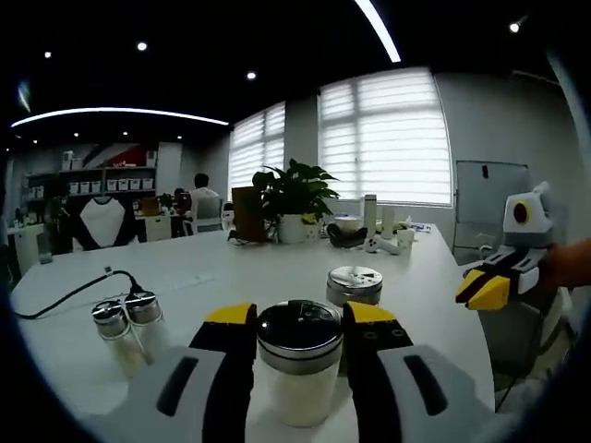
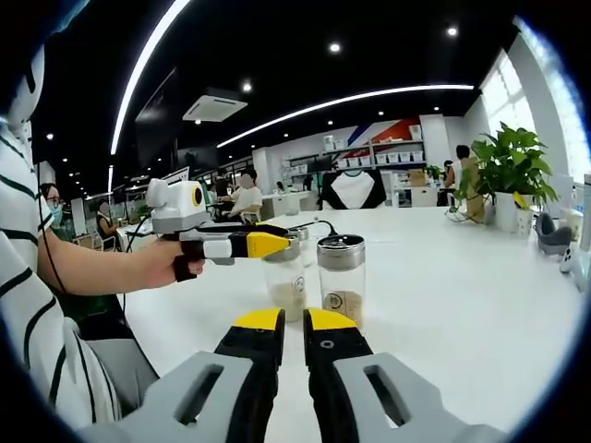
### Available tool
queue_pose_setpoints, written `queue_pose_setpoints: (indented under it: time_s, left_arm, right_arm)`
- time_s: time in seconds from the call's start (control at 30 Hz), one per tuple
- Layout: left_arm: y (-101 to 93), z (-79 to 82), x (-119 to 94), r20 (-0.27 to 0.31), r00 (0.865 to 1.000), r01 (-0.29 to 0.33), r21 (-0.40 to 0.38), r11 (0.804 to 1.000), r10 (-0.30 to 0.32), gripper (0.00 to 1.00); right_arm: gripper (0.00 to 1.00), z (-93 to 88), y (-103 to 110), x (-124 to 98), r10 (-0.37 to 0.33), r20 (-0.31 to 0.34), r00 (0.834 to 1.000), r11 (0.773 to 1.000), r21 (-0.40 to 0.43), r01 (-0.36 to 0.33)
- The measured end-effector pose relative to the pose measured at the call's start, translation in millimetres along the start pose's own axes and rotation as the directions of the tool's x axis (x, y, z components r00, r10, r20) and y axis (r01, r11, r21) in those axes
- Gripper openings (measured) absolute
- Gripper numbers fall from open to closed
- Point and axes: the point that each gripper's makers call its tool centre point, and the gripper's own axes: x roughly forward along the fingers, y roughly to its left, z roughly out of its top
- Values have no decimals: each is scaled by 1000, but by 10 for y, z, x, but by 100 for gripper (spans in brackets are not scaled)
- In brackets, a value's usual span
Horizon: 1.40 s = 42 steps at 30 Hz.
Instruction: Rotate the seasoning bottle until the label or dispensing opening points toward the visible target arrow and the bottle remains upright within the marked orientation range
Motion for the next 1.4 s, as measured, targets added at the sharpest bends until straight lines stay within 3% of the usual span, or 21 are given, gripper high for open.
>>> queue_pose_setpoints:
  time_s: [0.63,1.13,1.4]
  left_arm:
    - [-28,-6,-2,-2,987,159,-16,987,-159,39]
    - [-63,-9,-15,-3,944,329,-25,944,-329,39]
    - [-65,-9,-3,-2,910,414,-39,909,-415,39]
  right_arm:
    - [5,-6,50,21,29,-4,1000,999,-22,-29]
    - [5,-29,79,42,46,-17,999,998,-32,-47]
    - [5,-16,91,55,59,-17,998,997,-40,-59]
